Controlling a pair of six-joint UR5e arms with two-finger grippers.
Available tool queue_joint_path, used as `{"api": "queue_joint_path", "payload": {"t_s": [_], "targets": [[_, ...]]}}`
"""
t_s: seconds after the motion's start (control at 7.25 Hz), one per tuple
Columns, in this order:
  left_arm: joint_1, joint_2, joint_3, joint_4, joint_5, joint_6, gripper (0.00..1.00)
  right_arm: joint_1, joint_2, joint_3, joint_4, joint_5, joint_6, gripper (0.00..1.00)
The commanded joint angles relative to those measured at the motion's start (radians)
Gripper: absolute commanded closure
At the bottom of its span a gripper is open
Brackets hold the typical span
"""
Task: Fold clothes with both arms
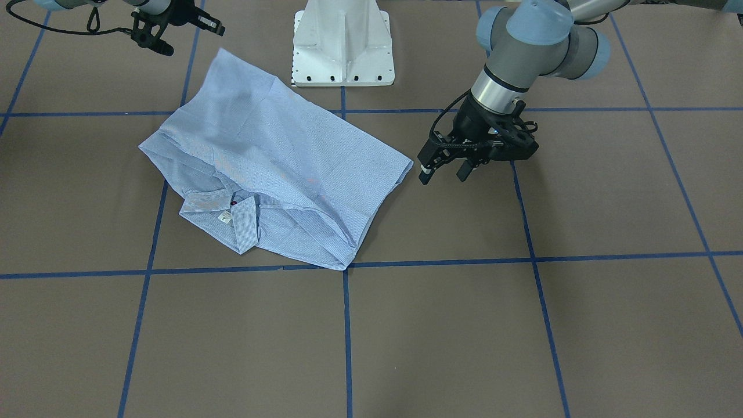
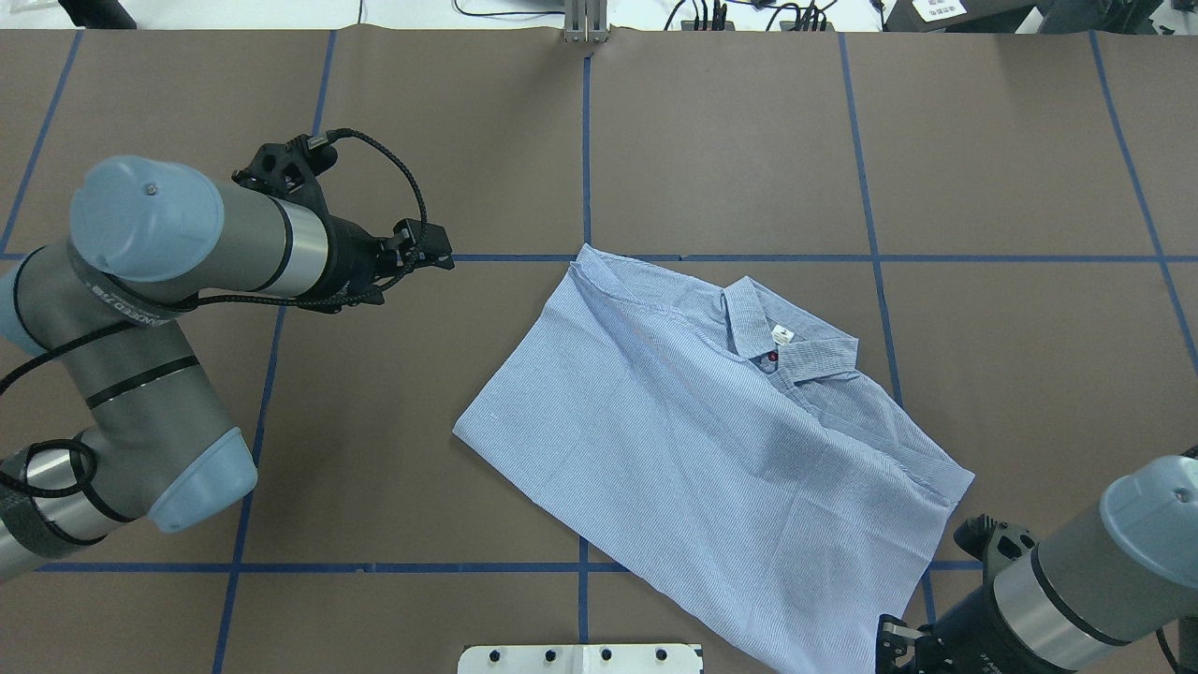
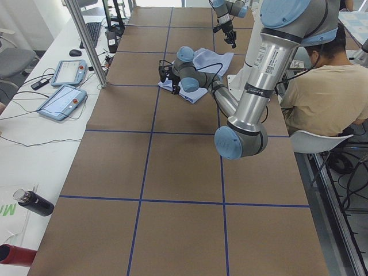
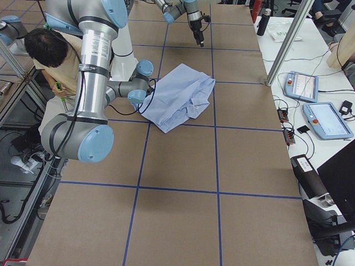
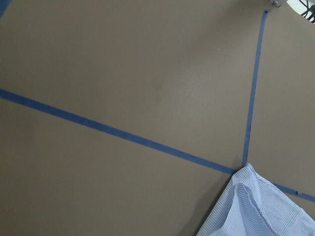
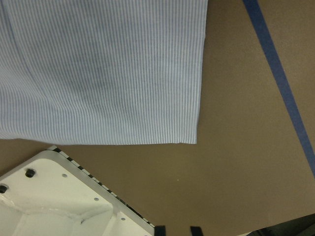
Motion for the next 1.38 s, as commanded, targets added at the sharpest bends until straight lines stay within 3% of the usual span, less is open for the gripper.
{"api": "queue_joint_path", "payload": {"t_s": [0.0, 0.28, 0.41, 0.69, 1.1, 1.24], "targets": [[0.070, 0.008, 0.003, 0.007, 0.004, -0.013, 0.04, 0.086, 0.008, -0.004, 0.001, 0.001, 0.001, 0.00], [0.152, -0.006, -0.005, 0.136, 0.025, -0.056, 0.30, 0.286, 0.124, -0.082, 0.001, 0.010, -0.008, 0.00], [0.243, -0.006, 0.018, 0.139, 0.057, -0.088, 0.41, 0.325, 0.165, -0.119, -0.001, 0.008, -0.010, 0.00], [0.252, -0.043, 0.079, 0.138, 0.092, -0.088, 0.46, 0.348, 0.208, -0.176, -0.001, 0.005, -0.016, 0.00], [0.246, -0.045, 0.087, 0.139, 0.095, -0.087, 0.49, 0.365, 0.205, -0.178, -0.001, 0.005, -0.016, 0.00], [0.240, -0.045, 0.087, 0.138, 0.095, -0.084, 0.55, 0.366, 0.205, -0.176, -0.001, 0.007, -0.016, 0.00]]}}
